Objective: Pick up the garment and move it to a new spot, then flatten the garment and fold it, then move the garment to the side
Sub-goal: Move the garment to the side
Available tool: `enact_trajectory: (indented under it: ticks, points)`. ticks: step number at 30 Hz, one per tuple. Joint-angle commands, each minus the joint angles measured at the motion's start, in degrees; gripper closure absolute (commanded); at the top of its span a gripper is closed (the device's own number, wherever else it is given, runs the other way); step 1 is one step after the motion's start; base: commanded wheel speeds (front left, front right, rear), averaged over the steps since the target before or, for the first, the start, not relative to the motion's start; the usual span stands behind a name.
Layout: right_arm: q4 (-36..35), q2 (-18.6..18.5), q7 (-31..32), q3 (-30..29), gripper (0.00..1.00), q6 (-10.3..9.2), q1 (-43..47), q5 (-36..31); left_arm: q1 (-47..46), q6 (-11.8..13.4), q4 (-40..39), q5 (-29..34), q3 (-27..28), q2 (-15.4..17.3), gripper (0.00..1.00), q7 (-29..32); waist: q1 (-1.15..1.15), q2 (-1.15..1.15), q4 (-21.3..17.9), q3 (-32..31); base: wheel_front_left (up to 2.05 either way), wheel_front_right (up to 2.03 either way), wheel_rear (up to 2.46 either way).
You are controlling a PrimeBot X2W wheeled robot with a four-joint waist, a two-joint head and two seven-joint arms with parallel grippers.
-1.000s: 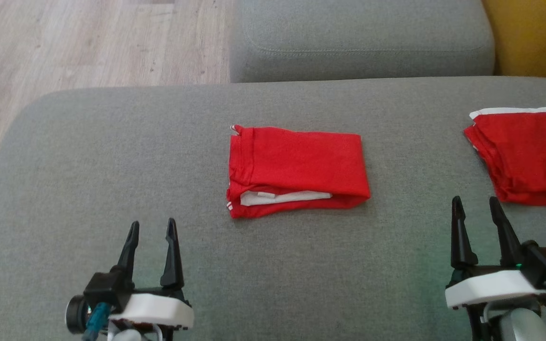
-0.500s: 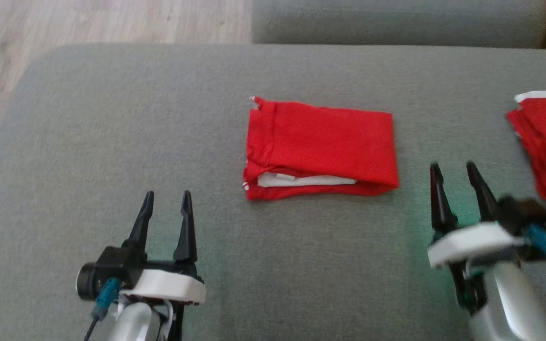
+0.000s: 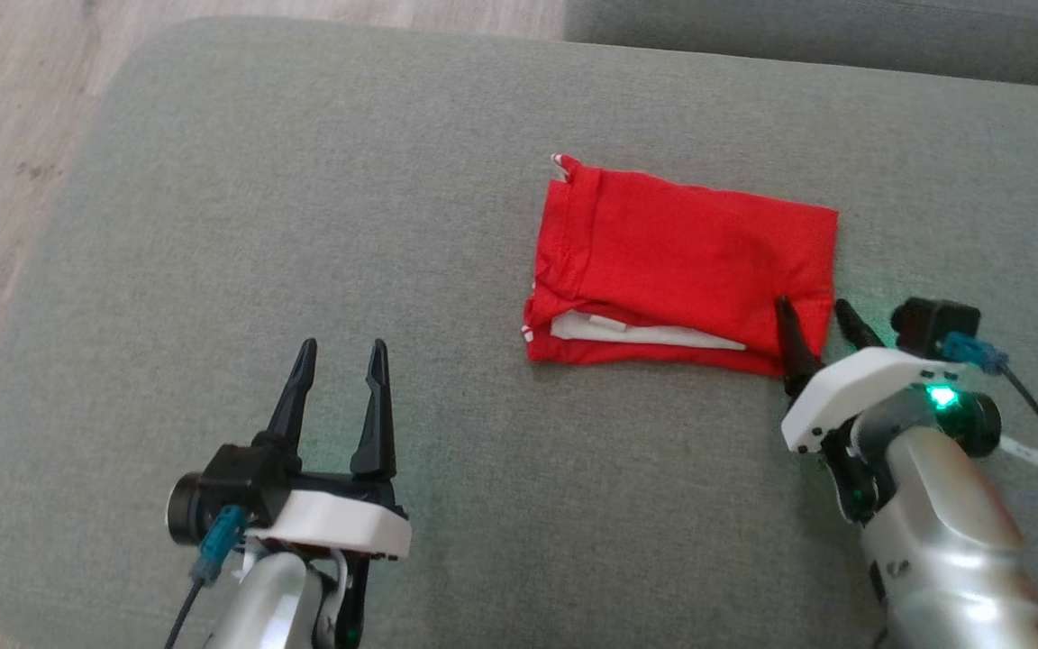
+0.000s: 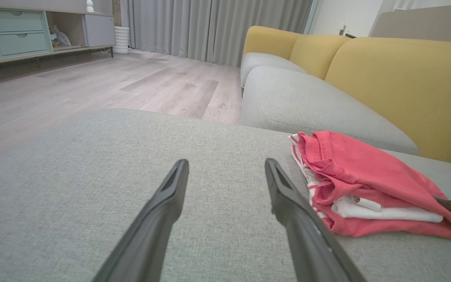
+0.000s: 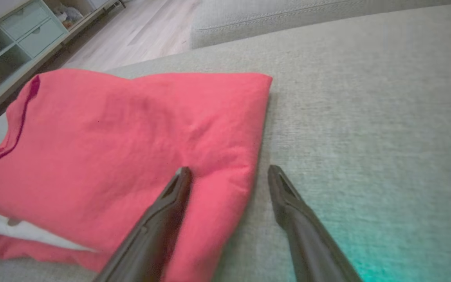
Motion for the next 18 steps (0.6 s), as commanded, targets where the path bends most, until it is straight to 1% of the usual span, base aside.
enact_trajectory:
  ticks: [1,7,8,9,14,18]
  points:
    - [-0.1,0.0,0.3,1.9,0.0,0.39,-2.1,-0.5,-2.3,0.4,-1.6,-0.3,1.3,0.2,0.0,-0.5,-0.01,0.0,0.3,0.0,0.0,0.0,0.0]
    - [6.6,0.0,1.2,4.1,0.0,0.39,-4.5,-1.1,-2.0,0.6,-1.3,-0.5,1.1,0.2,0.0,-0.5,-0.01,0.0,0.9,-0.8,0.0,0.0,0.0]
    - [7.4,0.0,1.0,4.7,0.62,0.39,-4.8,-1.4,-2.0,0.6,-1.3,-0.4,1.1,0.2,0.0,-0.5,-0.01,0.0,0.9,-1.1,0.0,0.0,0.0]
    - [8.0,0.0,0.6,5.1,1.0,0.39,-5.0,-1.8,-1.9,0.6,-1.2,-0.4,1.2,0.2,0.0,-0.5,-0.01,0.0,0.9,-1.4,0.0,0.0,0.0]
    - [10.2,0.0,-2.5,5.4,1.0,0.39,-5.8,-5.2,-1.4,0.7,-1.2,0.0,1.3,0.2,0.0,-0.5,-0.01,0.0,0.2,-3.1,0.0,0.0,0.0]
    - [11.3,-0.3,-5.4,6.5,1.0,0.39,-6.0,-9.4,-0.5,0.3,-1.2,0.5,1.2,0.2,0.0,-0.5,-0.01,0.0,-1.5,-5.4,0.0,0.0,0.0]
